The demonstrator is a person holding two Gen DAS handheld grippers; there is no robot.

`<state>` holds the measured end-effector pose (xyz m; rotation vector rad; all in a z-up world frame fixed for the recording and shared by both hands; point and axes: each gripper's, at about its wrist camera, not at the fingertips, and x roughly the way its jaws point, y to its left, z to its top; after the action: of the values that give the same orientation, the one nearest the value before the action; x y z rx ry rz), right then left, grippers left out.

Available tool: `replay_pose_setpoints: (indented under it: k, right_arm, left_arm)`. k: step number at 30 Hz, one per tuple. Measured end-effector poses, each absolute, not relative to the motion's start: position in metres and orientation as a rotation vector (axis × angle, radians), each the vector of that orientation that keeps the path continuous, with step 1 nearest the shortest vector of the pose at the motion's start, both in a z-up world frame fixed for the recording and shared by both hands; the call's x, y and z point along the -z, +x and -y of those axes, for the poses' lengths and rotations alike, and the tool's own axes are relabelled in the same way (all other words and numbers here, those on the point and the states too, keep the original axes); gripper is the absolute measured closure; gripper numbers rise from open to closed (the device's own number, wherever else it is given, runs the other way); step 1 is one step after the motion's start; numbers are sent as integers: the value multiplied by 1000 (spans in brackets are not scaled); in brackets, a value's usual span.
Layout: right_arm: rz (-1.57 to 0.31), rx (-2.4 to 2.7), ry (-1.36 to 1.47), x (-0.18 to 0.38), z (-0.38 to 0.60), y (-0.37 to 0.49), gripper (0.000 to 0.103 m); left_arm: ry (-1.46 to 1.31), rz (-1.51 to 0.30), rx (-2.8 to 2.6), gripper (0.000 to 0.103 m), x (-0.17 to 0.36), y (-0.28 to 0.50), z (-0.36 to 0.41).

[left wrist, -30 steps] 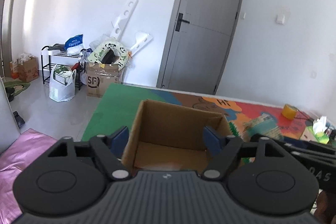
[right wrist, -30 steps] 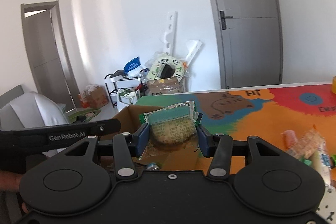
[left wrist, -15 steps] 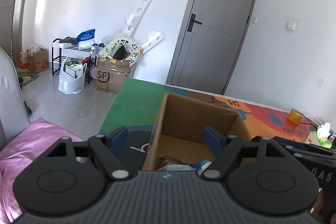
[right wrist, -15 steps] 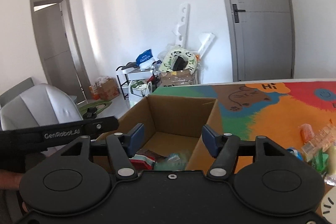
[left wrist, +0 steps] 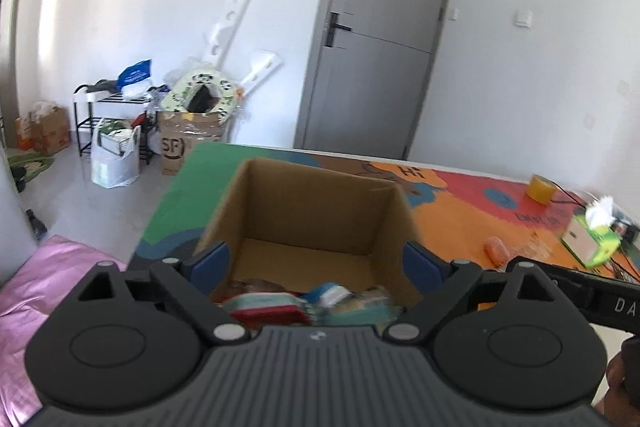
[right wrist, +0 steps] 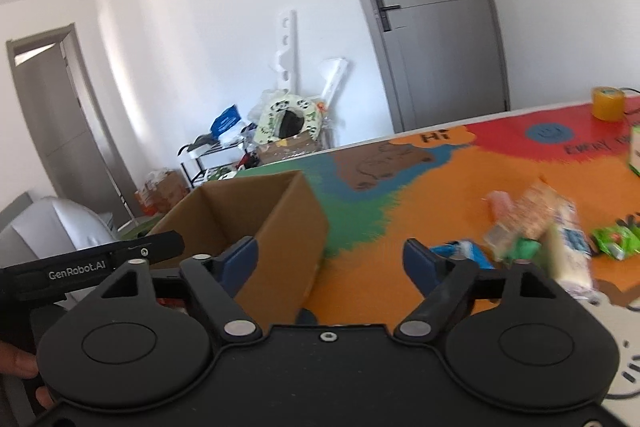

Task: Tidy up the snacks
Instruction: 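Move both open grippers back to the snack pile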

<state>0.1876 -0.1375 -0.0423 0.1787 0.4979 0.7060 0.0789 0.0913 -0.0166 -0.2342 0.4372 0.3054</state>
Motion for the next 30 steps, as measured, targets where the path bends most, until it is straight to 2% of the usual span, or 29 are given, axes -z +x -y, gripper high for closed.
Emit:
replay_pose_setpoints:
  k: [5, 7, 12, 14, 19, 30]
  right_arm:
    - [-498, -675, 228, 47, 163, 190, 13]
    - [-489, -651, 228, 48, 172, 190, 7]
    - [-469, -564, 203, 48, 195, 186, 5]
    - [-462, -552, 213, 48, 204, 186, 0]
    - [-453, -509, 229, 50, 225, 187, 0]
    - [-472, -423, 242, 64, 255, 196, 0]
  left_arm:
    - [-205, -436, -276, 9, 14, 84, -68]
    - [-215, -441, -258, 9, 14, 87, -59]
    - [-187, -466, -205, 8, 15, 94, -35]
    - [-185, -469, -182, 8, 15, 96, -26]
    - [-168, -485, -136, 4, 16, 101, -4]
    - [-157, -498, -73, 4, 20, 119, 24]
